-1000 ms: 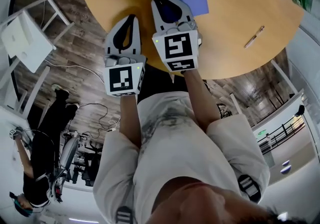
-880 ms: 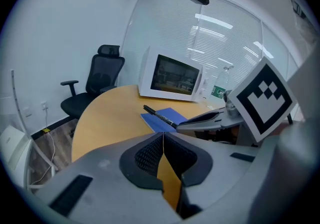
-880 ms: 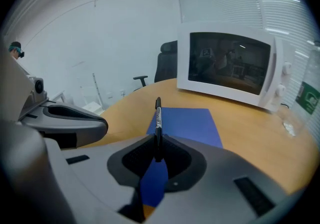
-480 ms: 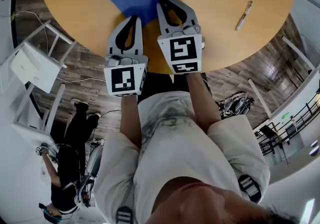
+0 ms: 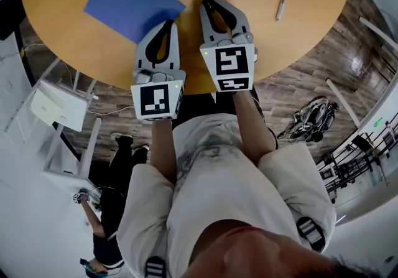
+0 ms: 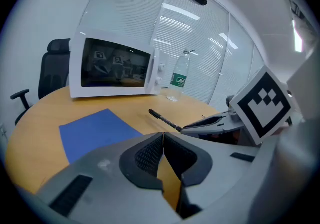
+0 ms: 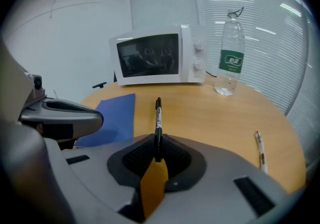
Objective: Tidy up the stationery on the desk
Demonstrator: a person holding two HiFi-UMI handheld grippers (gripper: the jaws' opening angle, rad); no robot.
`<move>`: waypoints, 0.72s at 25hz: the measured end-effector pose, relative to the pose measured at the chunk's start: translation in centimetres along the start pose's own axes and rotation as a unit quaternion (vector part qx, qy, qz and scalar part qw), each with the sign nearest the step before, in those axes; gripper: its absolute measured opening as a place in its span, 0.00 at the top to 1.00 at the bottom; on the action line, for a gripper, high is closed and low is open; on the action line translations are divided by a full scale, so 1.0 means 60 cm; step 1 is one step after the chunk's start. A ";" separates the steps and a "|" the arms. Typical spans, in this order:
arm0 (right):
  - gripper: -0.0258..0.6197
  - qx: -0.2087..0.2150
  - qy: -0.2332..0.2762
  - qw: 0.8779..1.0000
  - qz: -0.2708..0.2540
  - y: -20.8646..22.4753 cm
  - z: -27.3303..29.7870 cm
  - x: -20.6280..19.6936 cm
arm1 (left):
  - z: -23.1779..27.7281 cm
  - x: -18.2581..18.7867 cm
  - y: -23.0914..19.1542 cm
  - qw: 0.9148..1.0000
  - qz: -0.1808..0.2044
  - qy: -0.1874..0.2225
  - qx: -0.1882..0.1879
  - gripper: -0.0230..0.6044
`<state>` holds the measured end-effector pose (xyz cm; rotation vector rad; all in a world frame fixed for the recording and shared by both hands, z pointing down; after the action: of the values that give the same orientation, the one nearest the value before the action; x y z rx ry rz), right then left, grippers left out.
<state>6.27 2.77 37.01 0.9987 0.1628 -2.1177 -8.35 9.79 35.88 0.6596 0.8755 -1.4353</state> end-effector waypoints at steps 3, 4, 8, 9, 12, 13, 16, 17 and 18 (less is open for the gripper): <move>0.80 -0.018 0.005 1.000 0.018 0.025 -0.015 -0.007 | 0.013 0.007 0.022 1.000 0.008 -0.004 -0.016 0.94; 0.80 -0.024 0.006 0.999 0.023 0.033 -0.019 -0.010 | 0.018 0.010 0.029 1.000 0.011 -0.005 -0.020 0.94; 0.81 -0.051 0.012 0.997 0.048 0.062 -0.037 -0.023 | 0.035 0.023 0.058 0.999 0.019 -0.007 -0.041 0.94; 0.80 -0.058 0.014 0.997 0.055 0.069 -0.042 -0.025 | 0.038 0.025 0.064 0.999 0.021 -0.009 -0.046 0.94; 0.80 -0.079 0.020 0.994 0.077 0.091 -0.053 -0.034 | 0.052 0.029 0.080 0.998 0.032 -0.011 -0.059 0.94; 0.81 -0.085 0.021 0.993 0.083 0.097 -0.057 -0.037 | 0.057 0.029 0.085 0.997 0.035 -0.012 -0.064 0.94; 0.81 -0.102 0.024 0.989 0.103 0.115 -0.069 -0.047 | 0.070 0.034 0.103 0.996 0.045 -0.015 -0.078 0.94; 0.81 -0.107 0.026 0.988 0.110 0.120 -0.073 -0.050 | 0.074 0.036 0.108 0.995 0.049 -0.015 -0.083 0.94; 0.81 -0.113 0.028 0.986 0.118 0.125 -0.078 -0.052 | 0.077 0.038 0.114 0.995 0.053 -0.015 -0.088 0.94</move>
<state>15.51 1.36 37.50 0.8962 0.2917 -1.8129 -1.23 5.06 35.68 0.5417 0.9175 -1.2553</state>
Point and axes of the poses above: the fingertips, and each gripper's own axes: z forward along the fingers, y to its right, x out of its top, the point moved 10 cm from there along -z, backward along the fingers, and after that the axes turned 12 degrees about x, right-handed, at the moved point
